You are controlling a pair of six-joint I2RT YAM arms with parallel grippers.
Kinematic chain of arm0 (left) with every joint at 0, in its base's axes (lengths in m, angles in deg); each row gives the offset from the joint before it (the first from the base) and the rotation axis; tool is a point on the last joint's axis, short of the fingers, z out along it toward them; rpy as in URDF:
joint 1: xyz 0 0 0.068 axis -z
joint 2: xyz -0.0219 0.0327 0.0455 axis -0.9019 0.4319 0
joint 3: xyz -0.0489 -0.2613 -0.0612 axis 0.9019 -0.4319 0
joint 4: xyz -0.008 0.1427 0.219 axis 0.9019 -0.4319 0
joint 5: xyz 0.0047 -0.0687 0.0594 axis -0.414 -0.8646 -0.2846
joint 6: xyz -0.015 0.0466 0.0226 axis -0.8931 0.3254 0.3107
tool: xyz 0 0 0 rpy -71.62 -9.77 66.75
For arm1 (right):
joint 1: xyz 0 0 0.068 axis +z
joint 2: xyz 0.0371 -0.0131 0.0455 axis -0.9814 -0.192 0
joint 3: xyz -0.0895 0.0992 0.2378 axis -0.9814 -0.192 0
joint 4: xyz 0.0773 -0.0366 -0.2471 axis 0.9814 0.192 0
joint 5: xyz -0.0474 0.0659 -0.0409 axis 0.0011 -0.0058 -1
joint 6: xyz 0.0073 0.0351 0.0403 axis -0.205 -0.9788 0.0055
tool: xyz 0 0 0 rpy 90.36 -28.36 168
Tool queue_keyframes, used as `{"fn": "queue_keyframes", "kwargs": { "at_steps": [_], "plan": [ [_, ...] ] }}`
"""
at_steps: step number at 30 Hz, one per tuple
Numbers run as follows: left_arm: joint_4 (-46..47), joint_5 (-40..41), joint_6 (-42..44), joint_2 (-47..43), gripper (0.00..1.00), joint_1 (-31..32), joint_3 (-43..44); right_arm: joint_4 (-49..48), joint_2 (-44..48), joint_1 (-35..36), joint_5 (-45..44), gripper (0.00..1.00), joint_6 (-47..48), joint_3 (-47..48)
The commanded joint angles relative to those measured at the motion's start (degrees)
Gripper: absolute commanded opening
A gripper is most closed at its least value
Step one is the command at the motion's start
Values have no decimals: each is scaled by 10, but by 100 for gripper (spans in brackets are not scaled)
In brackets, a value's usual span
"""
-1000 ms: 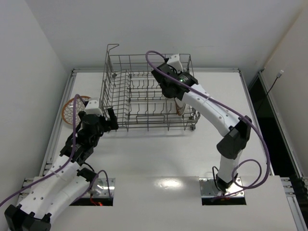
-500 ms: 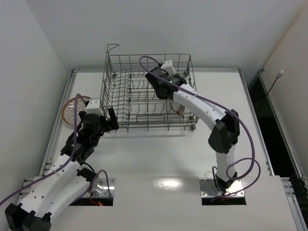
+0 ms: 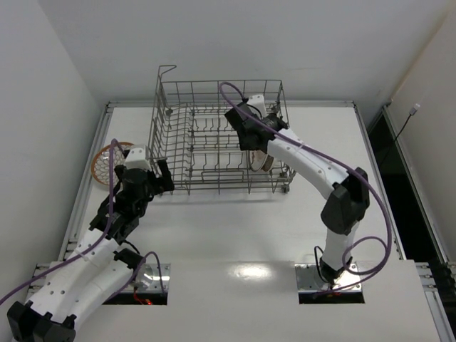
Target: Load the plates into the dish rack
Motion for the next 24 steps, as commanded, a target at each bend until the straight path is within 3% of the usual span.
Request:
{"fn": "queue_keyframes", "kwargs": {
  "at_steps": [1,4,6,9,11,13,15,18,24],
  "plan": [
    [8,41,-12,-11,99,5,17,-20,88,10,1,71,-6,14],
    [-6,88,-33,-11,99,5,22,-62,180,25,-28,72,-6,-35],
    [-19,119,-39,-11,99,5,22,-132,248,30,-22,75,2,-128],
    [-33,172,-70,-16,99,5,28,-189,401,30,26,78,2,-270],
    [-45,218,-92,-16,99,5,33,-196,442,30,58,78,2,-315],
    [-45,211,-108,-8,99,-23,40,-196,468,30,107,79,2,-370],
    [-45,144,-140,11,99,-59,69,-206,497,45,157,84,2,-413],
    [-52,42,-209,72,99,-178,94,-225,535,60,200,89,-4,-501],
    [-10,-129,-285,93,99,-354,63,-225,598,72,226,94,-9,-546]
  ]
}}
